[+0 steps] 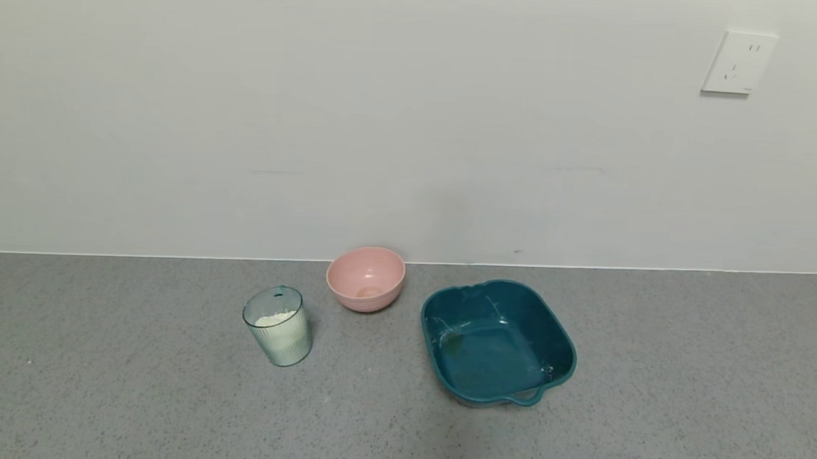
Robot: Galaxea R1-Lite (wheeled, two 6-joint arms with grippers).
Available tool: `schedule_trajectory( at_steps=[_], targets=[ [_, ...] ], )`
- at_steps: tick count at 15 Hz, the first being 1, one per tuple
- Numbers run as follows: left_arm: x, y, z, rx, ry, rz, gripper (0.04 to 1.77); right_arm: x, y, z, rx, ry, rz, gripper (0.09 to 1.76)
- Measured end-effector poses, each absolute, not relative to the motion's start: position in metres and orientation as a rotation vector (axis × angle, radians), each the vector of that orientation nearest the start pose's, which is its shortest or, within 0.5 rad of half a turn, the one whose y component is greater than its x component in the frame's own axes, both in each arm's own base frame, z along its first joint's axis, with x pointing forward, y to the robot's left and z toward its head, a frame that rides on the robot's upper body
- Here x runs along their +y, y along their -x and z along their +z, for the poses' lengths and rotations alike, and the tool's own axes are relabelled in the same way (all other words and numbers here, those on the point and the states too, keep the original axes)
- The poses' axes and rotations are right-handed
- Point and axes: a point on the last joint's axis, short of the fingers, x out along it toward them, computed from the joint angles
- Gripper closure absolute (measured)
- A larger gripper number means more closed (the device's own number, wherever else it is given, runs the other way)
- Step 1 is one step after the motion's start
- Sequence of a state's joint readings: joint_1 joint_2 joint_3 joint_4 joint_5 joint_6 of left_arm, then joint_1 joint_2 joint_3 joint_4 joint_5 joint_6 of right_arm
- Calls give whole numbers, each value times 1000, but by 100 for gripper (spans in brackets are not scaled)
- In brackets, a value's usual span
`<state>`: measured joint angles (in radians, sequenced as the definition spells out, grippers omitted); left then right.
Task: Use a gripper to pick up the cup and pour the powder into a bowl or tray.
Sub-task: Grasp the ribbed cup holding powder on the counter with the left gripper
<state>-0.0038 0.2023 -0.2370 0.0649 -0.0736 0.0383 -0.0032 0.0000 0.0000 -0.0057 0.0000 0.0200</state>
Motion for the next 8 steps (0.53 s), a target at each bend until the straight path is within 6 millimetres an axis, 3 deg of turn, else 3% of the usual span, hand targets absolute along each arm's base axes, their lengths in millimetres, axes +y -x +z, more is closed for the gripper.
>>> schedule_trajectory(
  at_steps=[8],
  targets=[
    [-3, -41, 175, 253, -39, -113, 9, 0, 23, 76, -6, -20, -3, 14]
  ],
)
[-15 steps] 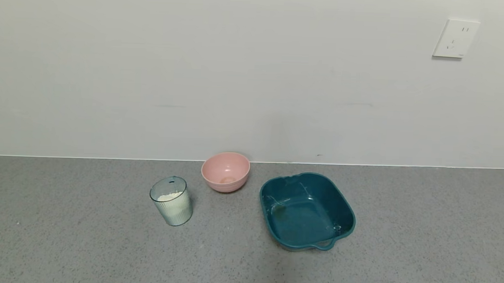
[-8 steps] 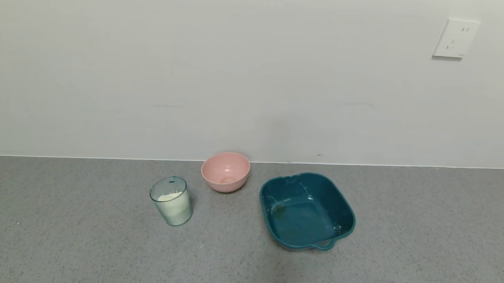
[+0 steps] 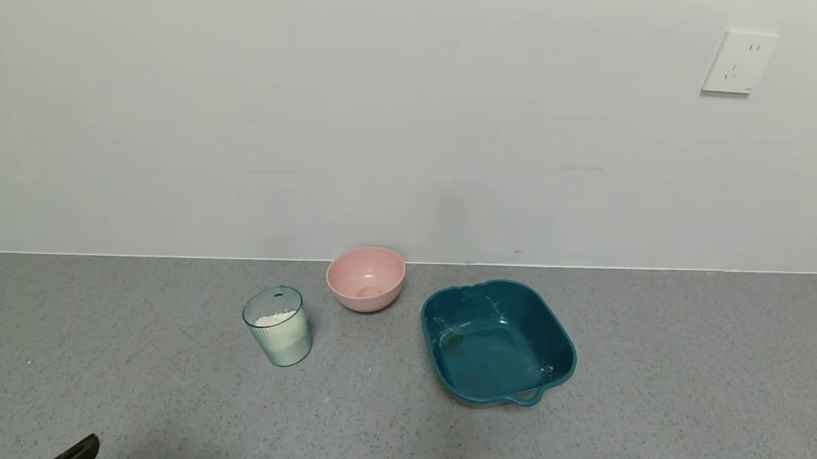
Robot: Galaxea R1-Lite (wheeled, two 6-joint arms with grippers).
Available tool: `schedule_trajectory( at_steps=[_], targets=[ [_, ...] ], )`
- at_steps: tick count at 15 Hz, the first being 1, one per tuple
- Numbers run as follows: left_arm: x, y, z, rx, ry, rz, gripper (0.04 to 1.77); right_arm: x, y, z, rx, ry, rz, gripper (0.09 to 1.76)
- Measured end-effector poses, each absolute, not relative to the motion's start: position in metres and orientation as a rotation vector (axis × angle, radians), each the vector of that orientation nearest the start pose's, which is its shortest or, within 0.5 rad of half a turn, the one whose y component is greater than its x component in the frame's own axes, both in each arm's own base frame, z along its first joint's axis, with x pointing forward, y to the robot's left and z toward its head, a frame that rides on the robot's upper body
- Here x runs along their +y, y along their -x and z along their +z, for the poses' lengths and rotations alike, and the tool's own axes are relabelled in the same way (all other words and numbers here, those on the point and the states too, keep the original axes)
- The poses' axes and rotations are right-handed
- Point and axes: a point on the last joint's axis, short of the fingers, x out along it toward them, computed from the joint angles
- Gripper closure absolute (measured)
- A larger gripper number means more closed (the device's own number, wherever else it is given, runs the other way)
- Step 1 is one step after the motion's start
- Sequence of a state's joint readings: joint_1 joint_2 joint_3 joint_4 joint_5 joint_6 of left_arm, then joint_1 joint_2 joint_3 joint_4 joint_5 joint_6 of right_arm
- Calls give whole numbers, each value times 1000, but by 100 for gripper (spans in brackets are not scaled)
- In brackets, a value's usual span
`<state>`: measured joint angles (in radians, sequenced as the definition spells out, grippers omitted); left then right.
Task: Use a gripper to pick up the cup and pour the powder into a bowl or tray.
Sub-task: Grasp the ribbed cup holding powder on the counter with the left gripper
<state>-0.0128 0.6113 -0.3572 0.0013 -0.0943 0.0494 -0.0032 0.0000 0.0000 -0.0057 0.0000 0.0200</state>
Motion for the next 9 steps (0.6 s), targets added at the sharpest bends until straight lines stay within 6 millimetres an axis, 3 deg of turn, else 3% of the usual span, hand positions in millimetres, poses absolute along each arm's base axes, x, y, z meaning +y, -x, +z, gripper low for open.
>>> schedule_trajectory(
  at_steps=[9],
  targets=[
    [-7, -123, 174, 372, -75, -145, 9, 0, 23, 76, -5, -20, -4, 14]
  ],
)
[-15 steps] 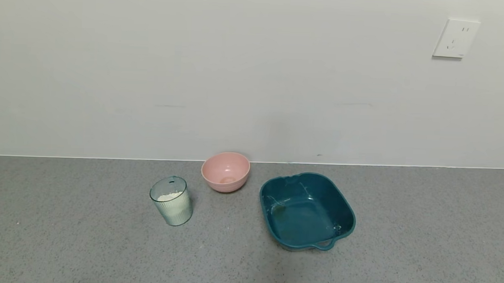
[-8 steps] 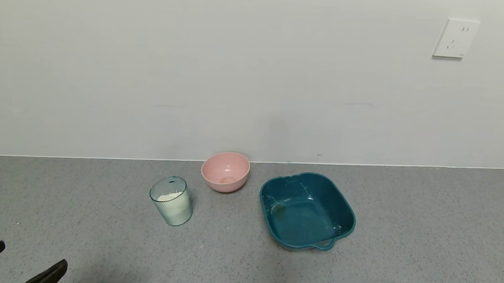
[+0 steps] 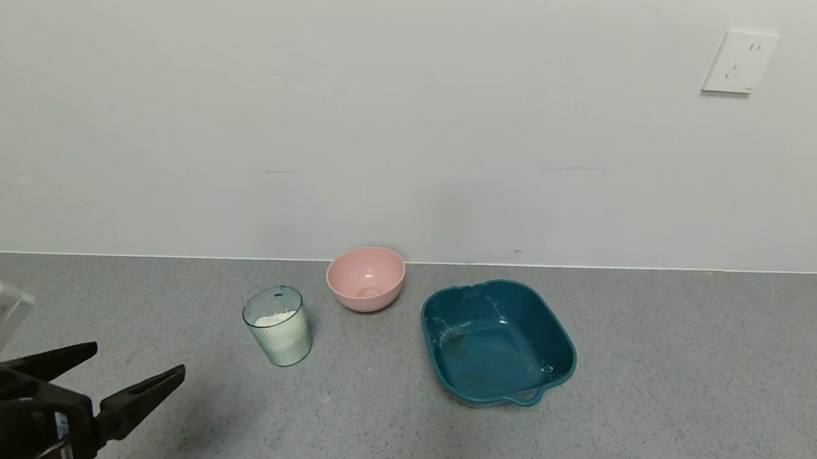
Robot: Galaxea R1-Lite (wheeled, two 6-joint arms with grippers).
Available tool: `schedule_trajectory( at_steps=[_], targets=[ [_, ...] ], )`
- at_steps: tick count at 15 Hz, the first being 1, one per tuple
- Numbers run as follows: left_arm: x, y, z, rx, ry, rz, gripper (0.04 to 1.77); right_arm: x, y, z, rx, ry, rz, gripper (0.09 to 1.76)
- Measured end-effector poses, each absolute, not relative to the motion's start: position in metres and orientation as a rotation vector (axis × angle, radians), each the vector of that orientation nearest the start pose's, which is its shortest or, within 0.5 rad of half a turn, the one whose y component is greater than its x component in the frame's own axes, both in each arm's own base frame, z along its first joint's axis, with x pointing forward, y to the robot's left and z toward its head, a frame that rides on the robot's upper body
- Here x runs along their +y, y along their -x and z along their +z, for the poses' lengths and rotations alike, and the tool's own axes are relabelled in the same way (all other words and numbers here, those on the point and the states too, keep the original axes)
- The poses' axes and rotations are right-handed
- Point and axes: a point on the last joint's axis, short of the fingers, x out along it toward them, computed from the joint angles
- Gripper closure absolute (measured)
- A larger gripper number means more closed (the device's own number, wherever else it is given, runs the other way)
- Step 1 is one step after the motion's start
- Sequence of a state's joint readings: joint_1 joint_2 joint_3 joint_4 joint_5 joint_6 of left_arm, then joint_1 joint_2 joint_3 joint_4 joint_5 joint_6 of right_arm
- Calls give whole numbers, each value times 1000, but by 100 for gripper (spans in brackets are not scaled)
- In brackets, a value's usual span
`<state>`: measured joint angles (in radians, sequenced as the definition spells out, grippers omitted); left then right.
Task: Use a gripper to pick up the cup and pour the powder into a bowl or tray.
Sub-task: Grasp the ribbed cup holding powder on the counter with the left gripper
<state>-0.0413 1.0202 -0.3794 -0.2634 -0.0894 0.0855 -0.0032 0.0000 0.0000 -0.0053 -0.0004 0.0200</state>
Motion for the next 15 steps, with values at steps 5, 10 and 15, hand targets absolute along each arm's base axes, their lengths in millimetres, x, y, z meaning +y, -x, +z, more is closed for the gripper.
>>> schedule_trajectory(
  at_steps=[5, 10, 15],
  targets=[
    [-11, -169, 157, 426, -79, -153, 9, 0, 23, 76, -6, -20, -3, 14],
    [-16, -210, 128, 474, -82, -161, 9, 0, 23, 76, -6, -20, -3, 14],
    [-27, -235, 102, 521, -102, -170, 9, 0, 23, 76, -6, -20, -3, 14]
  ],
)
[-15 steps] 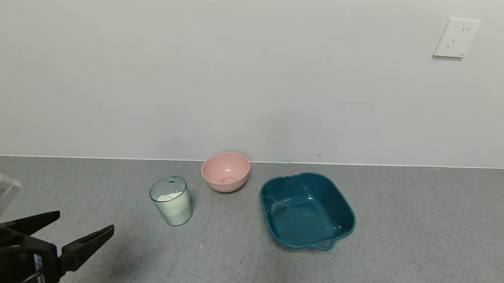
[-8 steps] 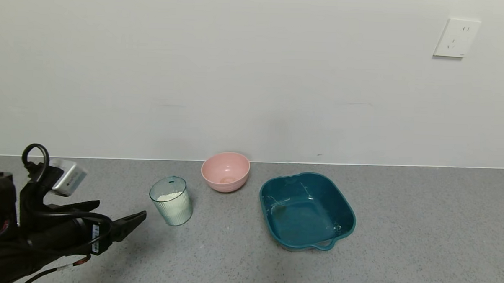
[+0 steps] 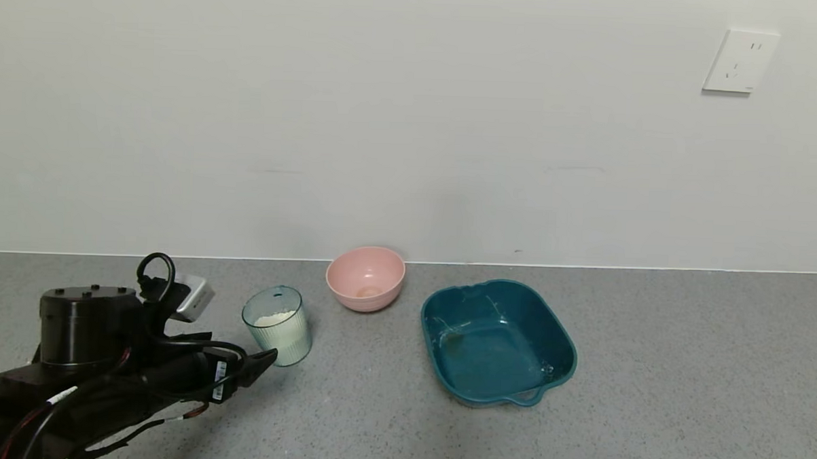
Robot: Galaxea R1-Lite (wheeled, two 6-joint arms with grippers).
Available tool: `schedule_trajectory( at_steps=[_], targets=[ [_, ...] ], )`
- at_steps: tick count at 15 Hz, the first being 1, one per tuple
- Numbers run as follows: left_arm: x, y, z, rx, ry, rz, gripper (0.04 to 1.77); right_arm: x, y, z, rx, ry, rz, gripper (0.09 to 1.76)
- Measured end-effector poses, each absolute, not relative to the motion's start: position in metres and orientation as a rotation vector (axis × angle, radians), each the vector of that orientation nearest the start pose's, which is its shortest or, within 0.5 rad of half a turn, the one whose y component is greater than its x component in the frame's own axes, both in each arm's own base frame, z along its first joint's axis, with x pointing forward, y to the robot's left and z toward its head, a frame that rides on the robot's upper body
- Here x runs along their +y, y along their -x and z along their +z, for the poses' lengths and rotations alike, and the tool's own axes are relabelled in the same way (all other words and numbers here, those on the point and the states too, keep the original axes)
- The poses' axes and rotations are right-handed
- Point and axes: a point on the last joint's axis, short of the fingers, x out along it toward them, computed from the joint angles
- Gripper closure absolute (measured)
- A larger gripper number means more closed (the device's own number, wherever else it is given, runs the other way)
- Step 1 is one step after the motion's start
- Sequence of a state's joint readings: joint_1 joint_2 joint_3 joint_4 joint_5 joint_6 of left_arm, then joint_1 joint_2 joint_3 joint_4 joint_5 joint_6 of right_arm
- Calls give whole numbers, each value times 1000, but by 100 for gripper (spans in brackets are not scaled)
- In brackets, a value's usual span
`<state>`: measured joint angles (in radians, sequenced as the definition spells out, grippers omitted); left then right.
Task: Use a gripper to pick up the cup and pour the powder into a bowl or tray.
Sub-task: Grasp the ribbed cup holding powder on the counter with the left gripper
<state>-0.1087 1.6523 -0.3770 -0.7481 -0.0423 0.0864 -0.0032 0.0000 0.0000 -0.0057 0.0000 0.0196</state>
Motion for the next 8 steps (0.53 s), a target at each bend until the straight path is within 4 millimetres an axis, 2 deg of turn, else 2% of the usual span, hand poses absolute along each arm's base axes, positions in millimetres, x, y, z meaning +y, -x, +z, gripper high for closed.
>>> schedule_trajectory(
  at_steps=[8],
  targets=[
    [-33, -271, 66, 458, -101, -171, 9, 0, 23, 76, -6, -20, -3, 14]
  ],
)
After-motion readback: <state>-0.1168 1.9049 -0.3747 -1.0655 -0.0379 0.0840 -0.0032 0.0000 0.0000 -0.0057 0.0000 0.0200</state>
